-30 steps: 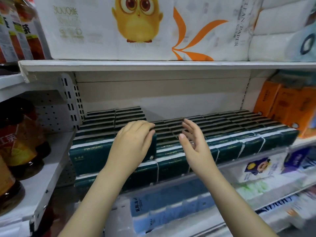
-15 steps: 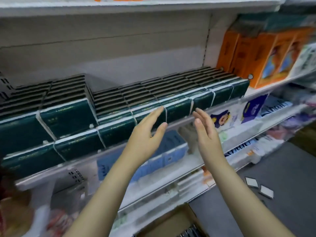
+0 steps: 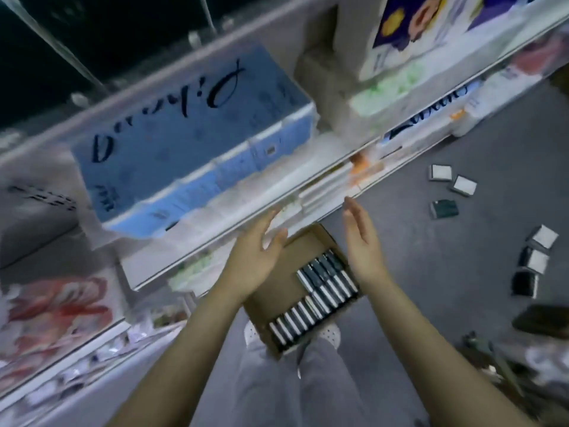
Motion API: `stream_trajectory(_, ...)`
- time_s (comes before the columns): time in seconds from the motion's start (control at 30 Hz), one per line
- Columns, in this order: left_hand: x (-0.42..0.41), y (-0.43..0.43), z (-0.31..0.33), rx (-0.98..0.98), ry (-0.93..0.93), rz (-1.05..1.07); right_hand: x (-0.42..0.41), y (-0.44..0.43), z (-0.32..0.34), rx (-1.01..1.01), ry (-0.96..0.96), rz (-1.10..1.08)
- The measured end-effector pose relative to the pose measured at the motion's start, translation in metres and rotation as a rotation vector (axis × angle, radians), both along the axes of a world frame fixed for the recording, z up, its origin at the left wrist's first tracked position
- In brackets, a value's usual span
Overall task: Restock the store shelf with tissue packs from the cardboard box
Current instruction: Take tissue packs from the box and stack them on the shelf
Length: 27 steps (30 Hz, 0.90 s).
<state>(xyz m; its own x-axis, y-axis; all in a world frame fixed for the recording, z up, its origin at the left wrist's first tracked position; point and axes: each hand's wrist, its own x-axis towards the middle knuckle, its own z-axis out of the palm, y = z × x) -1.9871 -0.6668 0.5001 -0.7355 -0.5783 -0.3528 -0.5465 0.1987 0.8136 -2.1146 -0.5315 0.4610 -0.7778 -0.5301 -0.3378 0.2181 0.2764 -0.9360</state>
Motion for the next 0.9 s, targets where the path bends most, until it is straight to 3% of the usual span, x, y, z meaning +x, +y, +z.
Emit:
stream_trajectory(0.3,0.04,0.002,-0.263,0.276,-0.445,0.04,0.061,0.008,-0.262,0.413,-0.215,0.061)
stream_trajectory(0.5,0.062,0.008,-0.442,0.357,-0.638,0.083,0.092,-0.002,-0.457,0.718,-0.029,0.409)
stream_trajectory(0.73,0.079,0.0,-0.563,0.439,-0.717,0.092,0.075,-0.022,-0.59,1.017,-0.003,0.769)
stream_trajectory(0.9,0.086,-0.005,-0.615,0.522,-0.722,0.191,0.081,-0.031,-0.648,1.169,0.106,0.83)
